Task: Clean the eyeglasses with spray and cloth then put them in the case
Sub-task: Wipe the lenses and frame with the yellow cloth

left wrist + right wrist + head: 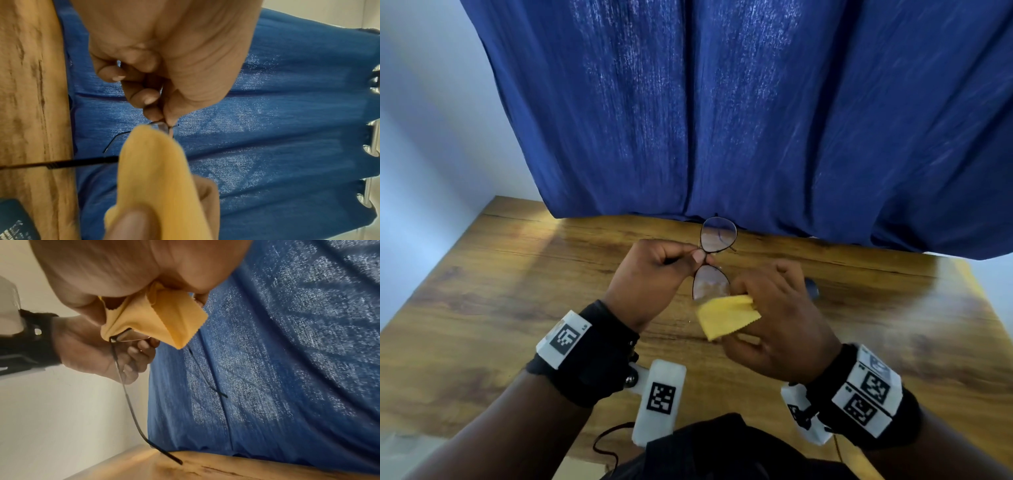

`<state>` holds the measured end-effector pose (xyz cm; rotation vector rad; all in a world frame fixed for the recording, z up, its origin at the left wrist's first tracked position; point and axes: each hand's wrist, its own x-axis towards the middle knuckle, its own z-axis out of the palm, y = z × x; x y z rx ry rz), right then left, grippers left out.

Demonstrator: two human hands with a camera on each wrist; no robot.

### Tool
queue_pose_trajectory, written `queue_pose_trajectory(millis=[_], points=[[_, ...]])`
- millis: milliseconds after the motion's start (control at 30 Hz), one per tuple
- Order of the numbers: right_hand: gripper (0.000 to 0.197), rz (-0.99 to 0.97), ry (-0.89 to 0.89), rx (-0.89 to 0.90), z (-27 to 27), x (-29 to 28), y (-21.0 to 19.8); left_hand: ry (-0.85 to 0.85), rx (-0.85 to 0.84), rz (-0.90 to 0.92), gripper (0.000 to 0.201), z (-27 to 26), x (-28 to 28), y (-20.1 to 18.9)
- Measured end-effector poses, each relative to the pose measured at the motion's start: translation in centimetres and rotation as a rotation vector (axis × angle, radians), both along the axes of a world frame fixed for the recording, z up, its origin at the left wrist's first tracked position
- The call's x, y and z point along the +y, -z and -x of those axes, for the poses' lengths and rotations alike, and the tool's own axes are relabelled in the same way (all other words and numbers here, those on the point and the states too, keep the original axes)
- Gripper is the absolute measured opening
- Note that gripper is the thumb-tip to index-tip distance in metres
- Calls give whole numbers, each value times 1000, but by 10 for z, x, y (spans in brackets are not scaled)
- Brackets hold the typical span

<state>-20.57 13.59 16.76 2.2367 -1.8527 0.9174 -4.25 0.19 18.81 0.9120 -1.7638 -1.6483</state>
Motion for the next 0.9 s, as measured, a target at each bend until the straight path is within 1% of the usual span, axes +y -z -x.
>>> queue_pose_trajectory(millis=[133,200,267,333,400,467,533,633,733,800,900], points=[[35,-33,69,-33,11,1,3,-25,-22,40,22,-6,-3,3],[28,-4,88,46,9,-6,1,-30,-26,40,20,-8,-3,6],[24,42,65,117,-2,-15,-1,-20,-6,-1,19,-11,-4,6],[16,64,23,84,-15,-22,-4,-12,22,-65,22,-16,-6,4],[20,60,0,57,-22,-27,-8,-5,35,-106,29,-22,-10,1],[15,64,25,100,-24,-32,-12,17,32,-120,31,-28,-14,0],[18,57,69,145,-24,-36,-15,33,38,-134,32,-32,-18,1],[22,36,77,166,-32,-39,-14,60,46,-158,34,-39,-22,4],[27,17,119,167,-34,-39,-13,127,22,-154,31,-42,-27,10],[28,6,155,164,-33,-38,-14,173,5,-137,32,-43,-29,12],[28,-18,201,179,-32,-37,-14,229,-20,-159,34,-40,-31,13]])
